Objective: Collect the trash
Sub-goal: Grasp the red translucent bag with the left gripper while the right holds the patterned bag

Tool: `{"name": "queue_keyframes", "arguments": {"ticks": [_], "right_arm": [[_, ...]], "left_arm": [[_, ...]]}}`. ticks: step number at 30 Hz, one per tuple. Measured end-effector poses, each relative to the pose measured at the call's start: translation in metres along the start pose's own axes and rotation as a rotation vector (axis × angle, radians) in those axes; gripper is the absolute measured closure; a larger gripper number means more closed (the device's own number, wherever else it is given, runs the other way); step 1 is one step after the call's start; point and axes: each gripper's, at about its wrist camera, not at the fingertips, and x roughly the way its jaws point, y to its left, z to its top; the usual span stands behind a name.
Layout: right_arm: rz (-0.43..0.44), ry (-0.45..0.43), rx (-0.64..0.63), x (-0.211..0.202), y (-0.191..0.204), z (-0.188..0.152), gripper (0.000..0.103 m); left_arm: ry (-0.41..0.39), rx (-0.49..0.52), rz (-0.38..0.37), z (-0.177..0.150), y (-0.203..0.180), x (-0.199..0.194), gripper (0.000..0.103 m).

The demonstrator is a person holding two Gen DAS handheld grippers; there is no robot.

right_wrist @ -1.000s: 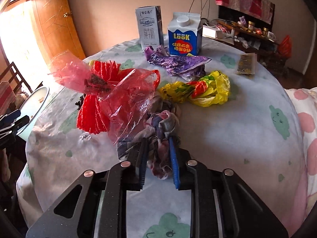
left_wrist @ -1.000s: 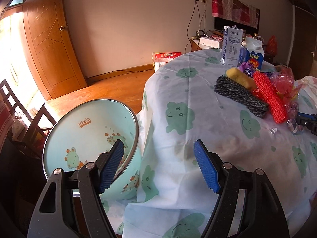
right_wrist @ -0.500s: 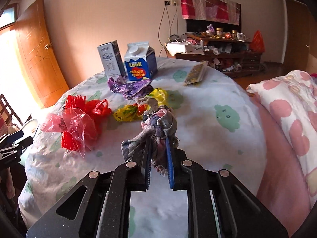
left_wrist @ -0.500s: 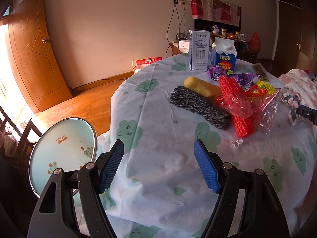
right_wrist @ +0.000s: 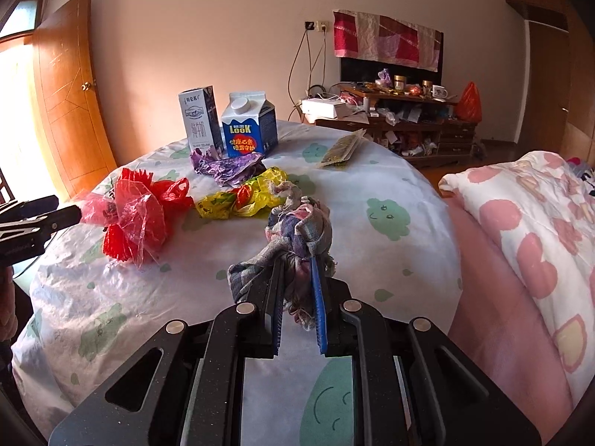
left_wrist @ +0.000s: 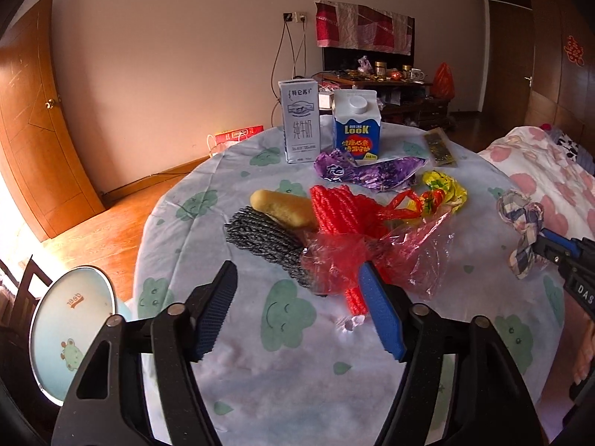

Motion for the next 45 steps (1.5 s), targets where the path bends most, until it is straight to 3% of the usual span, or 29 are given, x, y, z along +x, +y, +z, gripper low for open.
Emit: {"name": "queue_keyframes", "arguments": {"ticks": [1, 2, 6, 19, 23, 31, 45], "right_arm": [[0.007, 0.001, -0.005, 0.001, 0.003, -0.001, 0.088], [0.013, 0.002, -0.010, 0.001, 0.006, -0.002, 0.088], [0.028, -0.001, -0.026, 0.001, 0.018, -0.004, 0.088], [0.083, -0.041, -0.092, -0.009, 0.062, 0.014, 0.088], [0.106, -0.043, -0.123, -0.007, 0.082, 0.021, 0.088], [0.152, -0.039, -0.172, 0.002, 0.123, 0.029, 0.088], [0.232, -0.034, -0.225, 0.021, 0.186, 0.047, 0.088]], "left_arm": [[0.020, -0.001, -0.031, 0.001, -0.002, 0.005, 0.061], [0.041, 0.002, -0.055, 0.002, -0.003, 0.011, 0.082], [0.043, 0.006, -0.069, -0.001, -0.003, 0.009, 0.093], [-0.077, -0.061, -0.034, -0.007, 0.062, -0.065, 0.096], [-0.078, -0.084, 0.003, -0.016, 0.083, -0.073, 0.097], [-0.093, -0.133, -0.003, -0.035, 0.111, -0.098, 0.097], [-0.067, -0.233, 0.153, -0.060, 0.182, -0.098, 0.097]]}}
